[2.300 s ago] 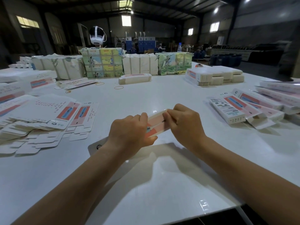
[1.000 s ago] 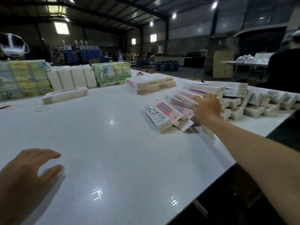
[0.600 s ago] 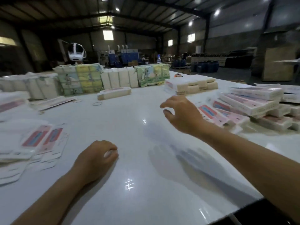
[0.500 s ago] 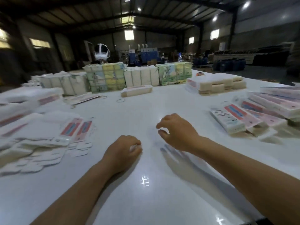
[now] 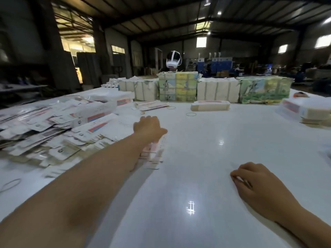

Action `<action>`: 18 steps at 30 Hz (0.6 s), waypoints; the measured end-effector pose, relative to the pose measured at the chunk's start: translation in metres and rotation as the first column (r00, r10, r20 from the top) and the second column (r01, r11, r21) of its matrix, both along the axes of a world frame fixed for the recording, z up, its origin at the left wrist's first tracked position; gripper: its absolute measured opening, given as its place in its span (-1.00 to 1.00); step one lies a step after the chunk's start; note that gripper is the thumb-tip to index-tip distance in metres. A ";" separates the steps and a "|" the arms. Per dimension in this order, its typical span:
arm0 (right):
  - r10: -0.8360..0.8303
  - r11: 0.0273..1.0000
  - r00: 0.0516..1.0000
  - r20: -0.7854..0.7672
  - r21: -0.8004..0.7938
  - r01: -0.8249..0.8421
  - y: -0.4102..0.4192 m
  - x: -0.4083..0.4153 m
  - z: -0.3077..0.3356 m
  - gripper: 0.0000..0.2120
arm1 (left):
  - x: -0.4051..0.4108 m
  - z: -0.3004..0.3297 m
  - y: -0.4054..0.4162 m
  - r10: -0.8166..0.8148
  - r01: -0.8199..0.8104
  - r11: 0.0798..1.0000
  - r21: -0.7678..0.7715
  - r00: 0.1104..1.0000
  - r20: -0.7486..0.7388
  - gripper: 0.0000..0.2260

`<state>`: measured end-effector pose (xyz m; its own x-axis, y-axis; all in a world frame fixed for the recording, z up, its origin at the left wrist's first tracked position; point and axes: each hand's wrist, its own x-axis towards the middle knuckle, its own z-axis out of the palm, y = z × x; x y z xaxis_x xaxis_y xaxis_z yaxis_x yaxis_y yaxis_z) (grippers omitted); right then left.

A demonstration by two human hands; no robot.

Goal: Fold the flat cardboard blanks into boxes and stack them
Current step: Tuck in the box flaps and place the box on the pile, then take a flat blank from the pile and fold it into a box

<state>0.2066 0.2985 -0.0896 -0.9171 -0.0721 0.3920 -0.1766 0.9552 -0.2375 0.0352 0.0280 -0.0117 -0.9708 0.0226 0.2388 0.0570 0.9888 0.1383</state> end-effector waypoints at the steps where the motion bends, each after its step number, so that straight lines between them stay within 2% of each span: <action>1: 0.001 1.000 1.000 0.001 0.001 -0.001 -0.001 0.000 0.000 -0.77 | -0.014 -0.002 -0.019 0.136 -0.134 0.990 -0.048 0.990 0.038 -0.46; 3: 0.006 1.000 1.000 0.009 0.000 -0.006 -0.002 0.000 0.001 -0.80 | -0.035 -0.012 -0.049 0.303 -0.287 0.950 -0.124 0.942 0.144 -0.09; 5: 0.013 1.000 1.000 0.021 -0.022 -0.013 -0.003 0.001 0.002 -0.83 | -0.056 -0.023 -0.067 0.347 -0.326 0.936 -0.132 0.920 0.184 0.05; 7: -0.004 0.999 1.000 0.030 -0.035 0.005 -0.003 0.000 0.003 -0.85 | -0.073 -0.020 -0.074 0.332 -0.311 0.942 -0.125 0.916 0.224 0.00; 11: 0.005 0.998 1.000 0.023 -0.071 -0.003 -0.004 0.002 0.004 -0.89 | -0.082 -0.010 -0.077 0.303 -0.278 0.952 -0.125 0.911 0.281 -0.32; 13: -0.002 0.999 0.999 0.039 -0.050 0.004 -0.004 0.001 0.004 -0.88 | -0.083 -0.011 -0.074 0.311 -0.300 0.950 -0.084 0.913 0.263 -0.32; 16: -0.002 0.998 1.000 0.020 -0.057 0.003 -0.004 0.001 0.003 -0.86 | -0.067 -0.012 -0.060 0.369 -0.362 0.928 -0.081 0.925 0.092 -0.25; 18: 0.009 0.999 1.000 0.020 -0.044 -0.008 -0.004 0.001 0.003 -0.83 | -0.056 -0.010 -0.049 0.299 -0.300 0.946 -0.120 0.954 -0.024 -0.33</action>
